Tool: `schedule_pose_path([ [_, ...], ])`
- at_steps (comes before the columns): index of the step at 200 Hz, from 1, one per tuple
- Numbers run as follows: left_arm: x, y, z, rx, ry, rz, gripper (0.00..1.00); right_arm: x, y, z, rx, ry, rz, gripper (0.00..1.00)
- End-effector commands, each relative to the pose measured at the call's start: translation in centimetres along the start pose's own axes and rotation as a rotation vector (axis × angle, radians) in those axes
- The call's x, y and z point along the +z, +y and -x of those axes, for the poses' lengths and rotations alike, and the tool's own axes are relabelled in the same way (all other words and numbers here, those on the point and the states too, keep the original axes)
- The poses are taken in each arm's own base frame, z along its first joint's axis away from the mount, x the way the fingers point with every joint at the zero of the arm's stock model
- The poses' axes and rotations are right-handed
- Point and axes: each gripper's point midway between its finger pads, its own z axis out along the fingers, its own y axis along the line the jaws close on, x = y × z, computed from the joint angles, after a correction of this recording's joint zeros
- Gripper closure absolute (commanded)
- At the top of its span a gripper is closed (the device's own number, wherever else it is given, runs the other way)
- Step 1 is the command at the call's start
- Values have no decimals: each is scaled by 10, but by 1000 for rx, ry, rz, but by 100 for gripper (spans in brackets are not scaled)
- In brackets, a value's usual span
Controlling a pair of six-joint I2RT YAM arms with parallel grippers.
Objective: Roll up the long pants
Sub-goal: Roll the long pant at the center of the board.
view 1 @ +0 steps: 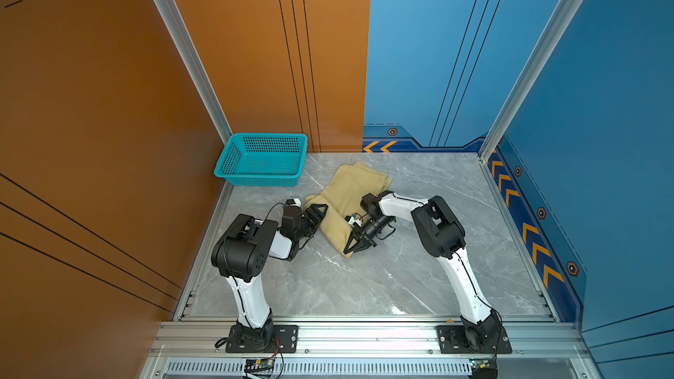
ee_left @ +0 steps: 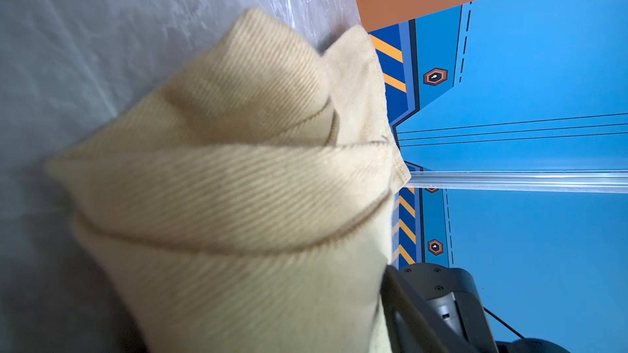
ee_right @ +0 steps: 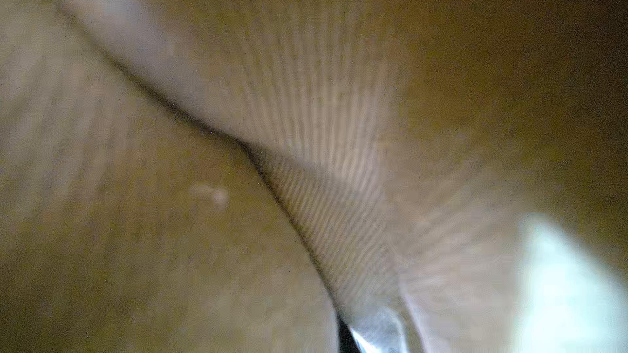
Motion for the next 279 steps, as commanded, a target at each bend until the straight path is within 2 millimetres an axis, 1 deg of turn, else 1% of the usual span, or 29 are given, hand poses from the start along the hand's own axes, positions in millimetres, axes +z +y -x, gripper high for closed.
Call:
schedule_pose_path([
  [1, -15, 97, -46, -123, 138, 308, 35, 10, -30, -16, 200, 67, -46, 100],
  [52, -14, 94, -39, -118, 131, 292, 39, 11, -32, -17, 218, 80, -20, 100],
  [100, -6, 81, -27, -138, 137, 241, 54, 10, -32, -19, 227, 95, -17, 100],
  [104, -6, 80, -26, -138, 137, 238, 56, 10, -33, -19, 231, 95, -20, 100],
  [109, -5, 78, -25, -139, 138, 234, 65, 10, -34, -20, 235, 97, -25, 100],
  [113, -5, 77, -24, -140, 138, 230, 73, 10, -35, -19, 237, 97, -28, 100],
  [117, -6, 77, -24, -144, 137, 231, 88, 10, -35, -20, 238, 99, -30, 100],
  [125, -7, 75, -22, -149, 129, 227, 96, 9, -35, -20, 233, 100, -35, 99],
  [144, -10, 73, -20, -164, 125, 222, 98, 4, -32, -20, 193, 92, -71, 91],
  [149, -11, 72, -19, -164, 124, 216, 98, 1, -31, -20, 180, 85, -89, 86],
  [154, -12, 71, -19, -165, 125, 214, 99, -2, -33, -19, 170, 76, -128, 68],
  [156, -12, 71, -18, -167, 121, 214, 99, -4, -33, -19, 163, 72, -142, 48],
  [157, -13, 71, -18, -169, 121, 214, 99, -5, -33, -19, 161, 69, -147, 30],
  [158, -13, 71, -18, -169, 120, 215, 99, -5, -33, -19, 159, 68, -153, 15],
  [159, -13, 72, -18, -171, 120, 216, 99, -6, -32, -19, 156, 67, -155, 8],
  [160, -14, 72, -18, -171, 120, 216, 99, -7, -32, -18, 153, 64, -160, 4],
  [164, -15, 71, -18, -173, 117, 214, 100, -10, -29, -18, 137, 56, -171, 0],
  [178, -20, 70, -17, -180, 111, 213, 100, -23, -23, -17, 93, 17, -251, 0],
  [189, -23, 70, -17, -187, 109, 213, 100, -34, -10, -16, 47, -19, -281, 0],
  [199, -27, 71, -17, -197, 104, 214, 100, -47, -8, -18, 22, -60, -381, 0],
  [201, -28, 71, -17, -201, 102, 215, 100, -51, -2, -15, -4, -80, -405, 0],
  [220, -31, 72, -19, -238, 110, 216, 100, -83, 12, -18, -115, -196, -663, 0],
  [234, -32, 74, -25, -267, 129, 220, 100, -106, 9, -19, -179, -287, -926, 0],
  [238, -32, 74, -27, -271, 134, 221, 100, -113, 20, -22, -219, -330, -983, 0],
  [242, -32, 73, -28, -273, 137, 220, 100, -117, 14, -26, -221, -340, -1053, 0],
  [246, -33, 73, -30, -278, 142, 221, 100, -111, 16, -30, -260, -342, -1117, 0],
  [257, -36, 78, -37, -312, 166, 250, 100, -115, 19, -34, -316, -384, -1296, 0],
  [266, -36, 79, -41, -322, 190, 263, 100, -110, 25, -38, -374, -413, -1416, 0],
  [279, -42, 84, -50, -326, 239, 326, 100, -93, 37, -42, -465, -441, -1534, 0],
])
